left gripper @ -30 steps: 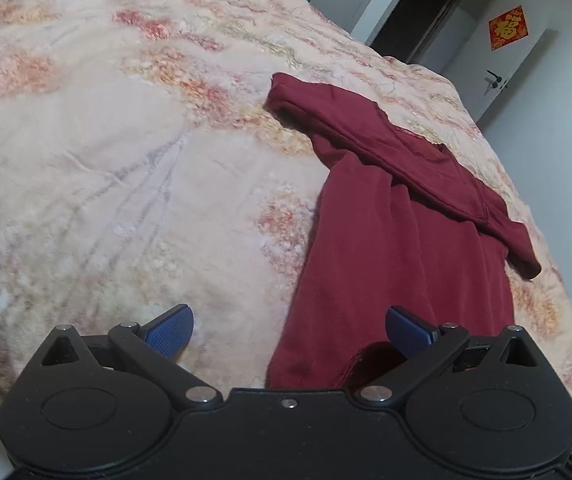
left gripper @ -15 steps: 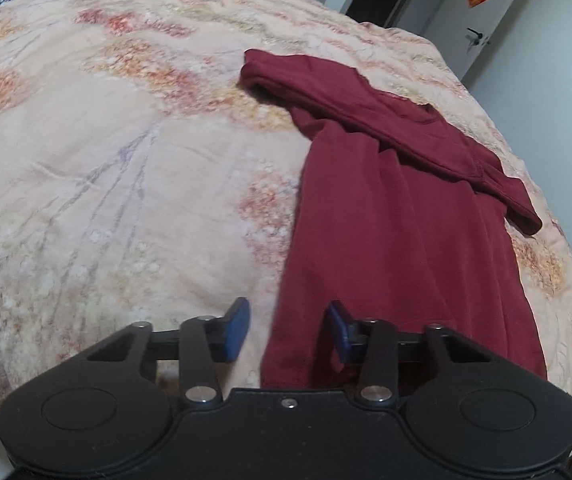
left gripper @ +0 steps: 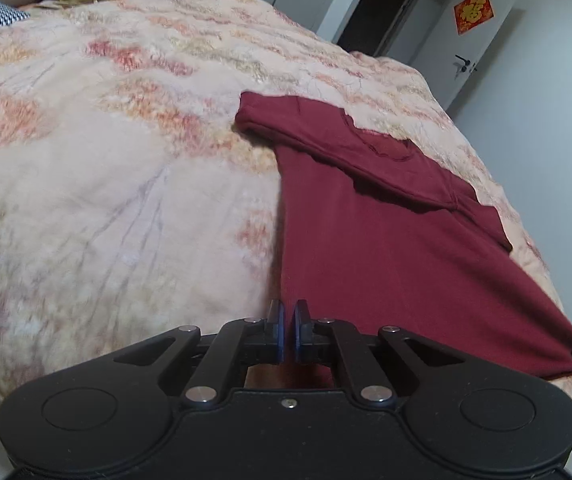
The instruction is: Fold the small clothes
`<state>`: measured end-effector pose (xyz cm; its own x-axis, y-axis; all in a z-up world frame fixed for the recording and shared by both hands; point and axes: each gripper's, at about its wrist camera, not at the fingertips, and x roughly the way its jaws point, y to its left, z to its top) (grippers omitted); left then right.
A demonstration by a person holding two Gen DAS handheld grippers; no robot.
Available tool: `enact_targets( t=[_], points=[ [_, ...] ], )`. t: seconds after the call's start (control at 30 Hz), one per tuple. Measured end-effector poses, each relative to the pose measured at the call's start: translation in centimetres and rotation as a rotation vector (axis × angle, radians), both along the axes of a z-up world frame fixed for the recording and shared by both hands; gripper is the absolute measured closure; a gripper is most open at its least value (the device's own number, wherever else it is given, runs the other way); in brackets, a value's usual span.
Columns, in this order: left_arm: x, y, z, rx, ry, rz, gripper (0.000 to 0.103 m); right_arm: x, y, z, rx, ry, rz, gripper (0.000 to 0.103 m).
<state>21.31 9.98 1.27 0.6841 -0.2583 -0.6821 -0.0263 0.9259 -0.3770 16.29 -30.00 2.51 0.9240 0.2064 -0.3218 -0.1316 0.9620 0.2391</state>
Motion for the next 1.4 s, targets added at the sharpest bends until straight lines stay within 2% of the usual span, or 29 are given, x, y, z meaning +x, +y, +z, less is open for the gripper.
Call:
enact_targets(
  t=[0.13,0.23,0.33,0.47,0.53,0.57,0.6,0.63,0.67,0.7,0.73,0.8,0.87,0.93,1.0,1.07,1.23,1.4],
  points=[
    [-1.6,0.1,-1.3,-0.018,0.024,0.002,0.099,-1.0,-1.2,-0.6,-0.04,0.028,-0.016,0.093],
    [-2.1,-0.2,-2.2,-0.014,0.035,-0.004,0.099,-1.7,-1.9,-1.8,-0.027,0.07,-0.019,0.093],
    [-2.3,-1.0,-2.7,0.041,0.03,-0.007,0.099,-1.8,-1.7,-3.3,-0.051,0.097,-0.021,0.093],
    [-2.5,-2.2,-2.7,0.123,0.01,-0.014,0.098,-1.5,-2.0,-5.1,-0.027,0.134,-0.028,0.093],
    [-2.6,-2.8,-2.7,0.17,0.011,-0.021,0.096,-1.4,-2.0,-5.5,-0.03,0.144,-0.023,0.093],
    [-2.5,-3.2,-2.7,0.193,0.023,-0.023,0.09,-1.3,-1.9,-5.6,-0.039,0.146,-0.016,0.092],
    [-2.4,-3.5,-2.7,0.216,0.038,-0.024,0.08,-1.3,-1.7,-5.7,-0.054,0.146,-0.016,0.09],
    [-2.4,-3.7,-2.7,0.237,0.044,-0.018,0.074,-1.3,-1.6,-5.8,-0.072,0.142,-0.016,0.087],
    [-2.5,-3.9,-2.7,0.252,0.042,-0.017,0.062,-1.3,-1.5,-5.9,-0.089,0.135,-0.016,0.08],
    [-2.6,-4.1,-2.6,0.26,0.034,-0.017,0.052,-1.4,-1.4,-5.9,-0.104,0.127,-0.016,0.071],
    [-2.6,-4.3,-2.4,0.267,0.024,-0.017,0.047,-1.4,-1.3,-5.9,-0.115,0.12,-0.015,0.065],
    [-2.7,-4.9,-2.0,0.29,0.007,-0.017,0.027,-1.6,-1.2,-5.9,-0.133,0.104,-0.016,0.039],
    [-2.7,-5.4,-1.7,0.328,-0.006,-0.012,0.019,-1.8,-1.0,-5.7,-0.16,0.083,-0.015,0.031],
    [-2.6,-6.0,-1.3,0.363,-0.021,-0.013,0.016,-1.9,-0.9,-5.4,-0.182,0.066,-0.005,0.021],
    [-2.5,-6.4,-1.0,0.393,-0.036,-0.008,0.004,-2.0,-0.7,-5.2,-0.196,0.047,0.009,0.007],
    [-2.5,-6.9,-0.7,0.424,-0.057,0.0,0.001,-2.0,-0.4,-5.0,-0.207,0.032,0.03,0.0],
    [-2.3,-8.0,-0.5,0.501,-0.071,-0.014,0.001,-1.8,0.6,-5.0,-0.239,0.033,0.13,0.0],
    [-2.2,-8.9,-0.6,0.52,-0.074,-0.044,0.001,-1.7,2.5,-5.4,-0.318,0.031,0.211,0.0]
  ],
)
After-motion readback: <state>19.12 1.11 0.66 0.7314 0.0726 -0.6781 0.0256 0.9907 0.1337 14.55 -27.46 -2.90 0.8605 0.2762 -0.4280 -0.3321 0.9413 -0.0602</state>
